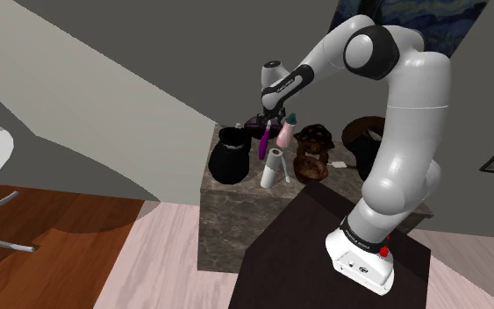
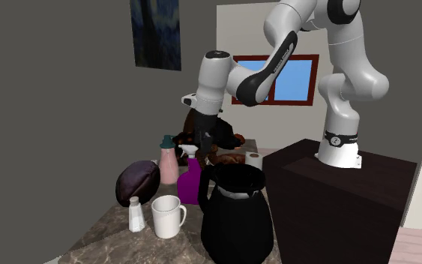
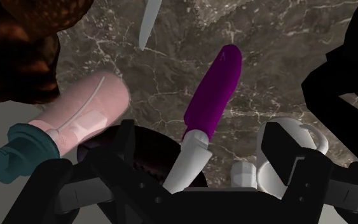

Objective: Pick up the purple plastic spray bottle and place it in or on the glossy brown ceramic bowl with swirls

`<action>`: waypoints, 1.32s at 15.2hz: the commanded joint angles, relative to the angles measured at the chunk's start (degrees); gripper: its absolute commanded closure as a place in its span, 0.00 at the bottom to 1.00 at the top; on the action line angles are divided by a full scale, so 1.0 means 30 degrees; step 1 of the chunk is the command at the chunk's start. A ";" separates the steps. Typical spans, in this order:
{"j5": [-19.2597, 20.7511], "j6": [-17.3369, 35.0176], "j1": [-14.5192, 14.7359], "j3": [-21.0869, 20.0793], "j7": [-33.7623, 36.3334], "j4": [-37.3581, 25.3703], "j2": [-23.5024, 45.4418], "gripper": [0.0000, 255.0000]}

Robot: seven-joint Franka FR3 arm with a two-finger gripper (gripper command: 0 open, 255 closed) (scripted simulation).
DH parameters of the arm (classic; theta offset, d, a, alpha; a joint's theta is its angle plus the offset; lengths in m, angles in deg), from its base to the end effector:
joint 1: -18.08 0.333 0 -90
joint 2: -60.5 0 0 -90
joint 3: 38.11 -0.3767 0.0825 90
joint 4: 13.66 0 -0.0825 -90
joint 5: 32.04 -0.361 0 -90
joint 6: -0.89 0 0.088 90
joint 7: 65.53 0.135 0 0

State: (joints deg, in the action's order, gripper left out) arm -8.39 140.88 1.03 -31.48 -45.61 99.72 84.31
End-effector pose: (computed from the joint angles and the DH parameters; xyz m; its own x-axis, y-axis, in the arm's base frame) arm 0.5751 -0.2553 0.3081 0.9075 -0.4076 0.1011 -0.4185 -0.8575 0.2992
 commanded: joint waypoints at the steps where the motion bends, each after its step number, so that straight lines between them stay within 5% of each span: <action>1: 0.0000 0.0000 0.0000 0.0000 0.0000 0.0000 0.0000 0.00; 2: 0.0000 0.0000 0.0000 0.0000 0.0000 0.0000 0.0000 1.00; 11: 0.0001 0.0004 -0.0001 0.0001 0.0000 0.0001 0.0002 1.00; 20: -0.0452 -0.1739 -0.0035 -0.0177 -0.0763 -0.0303 -0.1511 1.00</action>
State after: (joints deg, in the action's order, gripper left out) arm -9.61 136.28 0.90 -31.95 -47.70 98.95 80.24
